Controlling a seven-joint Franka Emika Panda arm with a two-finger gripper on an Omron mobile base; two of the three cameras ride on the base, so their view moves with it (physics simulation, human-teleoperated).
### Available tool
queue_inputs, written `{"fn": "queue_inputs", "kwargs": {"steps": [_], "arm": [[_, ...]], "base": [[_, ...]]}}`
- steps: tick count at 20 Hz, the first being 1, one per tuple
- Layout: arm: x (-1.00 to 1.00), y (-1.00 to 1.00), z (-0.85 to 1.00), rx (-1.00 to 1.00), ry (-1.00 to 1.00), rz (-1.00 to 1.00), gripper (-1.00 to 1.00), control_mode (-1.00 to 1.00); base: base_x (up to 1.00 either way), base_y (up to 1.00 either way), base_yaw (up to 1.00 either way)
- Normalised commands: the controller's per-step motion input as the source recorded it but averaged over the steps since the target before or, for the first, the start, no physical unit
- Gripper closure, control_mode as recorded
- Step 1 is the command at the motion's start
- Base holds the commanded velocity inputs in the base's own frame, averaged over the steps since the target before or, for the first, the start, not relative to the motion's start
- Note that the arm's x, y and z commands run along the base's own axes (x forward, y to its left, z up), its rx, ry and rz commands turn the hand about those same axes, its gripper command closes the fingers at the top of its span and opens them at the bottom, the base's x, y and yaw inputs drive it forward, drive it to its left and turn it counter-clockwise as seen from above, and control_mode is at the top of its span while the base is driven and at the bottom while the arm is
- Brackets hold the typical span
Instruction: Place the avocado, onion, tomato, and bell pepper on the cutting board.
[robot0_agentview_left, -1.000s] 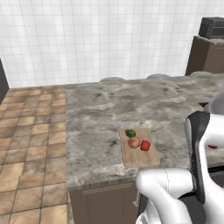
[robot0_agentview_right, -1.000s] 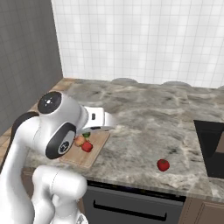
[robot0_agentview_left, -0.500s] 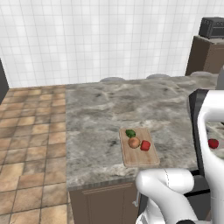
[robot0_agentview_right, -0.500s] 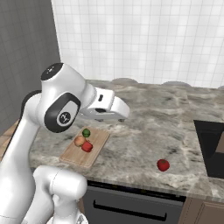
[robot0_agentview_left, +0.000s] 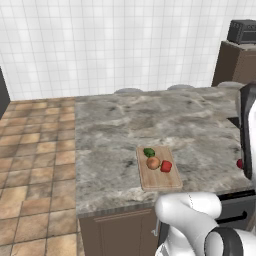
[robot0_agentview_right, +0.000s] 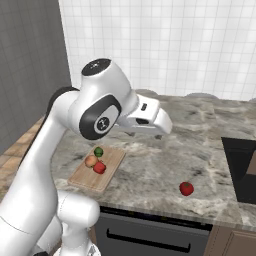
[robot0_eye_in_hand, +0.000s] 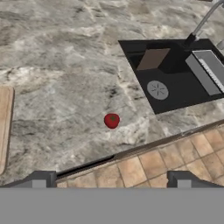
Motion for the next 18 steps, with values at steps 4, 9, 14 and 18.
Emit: {"fn": "queue_inputs", "kwargs": {"steps": [4,9,14,18], "arm": [[-0.02,-0.36,-0.08,0.08,-0.08,0.08,-1.0,-1.0],[0.0,-0.11,-0.14,0.03,-0.01,0.02,-1.0,-1.0],[0.0,-0.1,-0.1,0.0,0.01,0.0,-1.0,-1.0],[0.0,-0.17,-0.19,0.04,0.05,0.0,-1.0,-1.0]], "base": [[0.0,0.0,0.0],[0.0,0.0,0.0],[0.0,0.0,0.0],[0.0,0.0,0.0]]}}
